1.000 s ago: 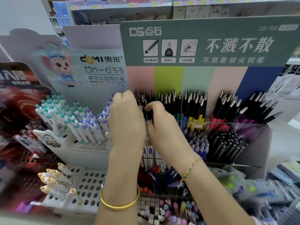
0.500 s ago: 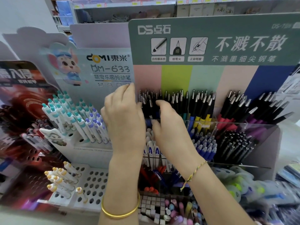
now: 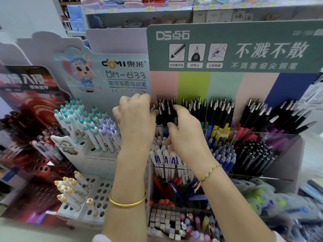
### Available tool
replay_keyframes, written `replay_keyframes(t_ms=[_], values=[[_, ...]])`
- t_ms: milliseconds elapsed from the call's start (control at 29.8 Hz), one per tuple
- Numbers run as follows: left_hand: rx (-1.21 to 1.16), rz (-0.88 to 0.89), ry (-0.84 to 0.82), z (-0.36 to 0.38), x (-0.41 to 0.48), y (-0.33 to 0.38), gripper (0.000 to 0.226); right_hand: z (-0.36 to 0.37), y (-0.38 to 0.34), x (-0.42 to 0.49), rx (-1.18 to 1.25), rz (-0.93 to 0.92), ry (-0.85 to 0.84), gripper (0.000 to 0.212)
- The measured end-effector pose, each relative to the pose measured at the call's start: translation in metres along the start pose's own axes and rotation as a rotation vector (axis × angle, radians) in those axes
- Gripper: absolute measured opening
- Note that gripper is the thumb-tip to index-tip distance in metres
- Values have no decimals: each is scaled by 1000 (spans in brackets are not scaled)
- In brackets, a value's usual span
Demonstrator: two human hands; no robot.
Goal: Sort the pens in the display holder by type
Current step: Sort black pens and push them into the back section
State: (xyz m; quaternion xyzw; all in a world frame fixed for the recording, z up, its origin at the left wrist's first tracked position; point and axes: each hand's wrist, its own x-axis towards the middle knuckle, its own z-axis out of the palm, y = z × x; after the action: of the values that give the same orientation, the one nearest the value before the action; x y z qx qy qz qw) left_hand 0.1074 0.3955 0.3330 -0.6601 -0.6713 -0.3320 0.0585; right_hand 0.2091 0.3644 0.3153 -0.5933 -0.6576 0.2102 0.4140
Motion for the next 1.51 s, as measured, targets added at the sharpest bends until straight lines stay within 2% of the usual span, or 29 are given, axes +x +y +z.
replay_keyframes(t_ms=[101,201,268,403,503,839,1040,1510], values=[[-69,41,-28,-2,5,3,18,6,-1,3,-173,-23,97,24],[-141,74,-75,-2,-7,1,31,11,-1,7,-333,-46,162,16],[-137,97,-120,0,-10,0,35,13,-1,8,-382,-38,179,14],[-151,73,-130,-1,-5,4,28,16,0,6,-416,-21,169,19],[-189,37,-100,0,-4,7,24,17,0,7,-411,-16,172,16],[-233,74,-105,2,8,5,26,15,5,16,-308,-44,222,5],[-268,82,-52,-3,3,9,26,6,1,5,-157,-79,288,25],[-459,96,-6,3,2,14,6,7,11,18,-39,-158,350,8]])
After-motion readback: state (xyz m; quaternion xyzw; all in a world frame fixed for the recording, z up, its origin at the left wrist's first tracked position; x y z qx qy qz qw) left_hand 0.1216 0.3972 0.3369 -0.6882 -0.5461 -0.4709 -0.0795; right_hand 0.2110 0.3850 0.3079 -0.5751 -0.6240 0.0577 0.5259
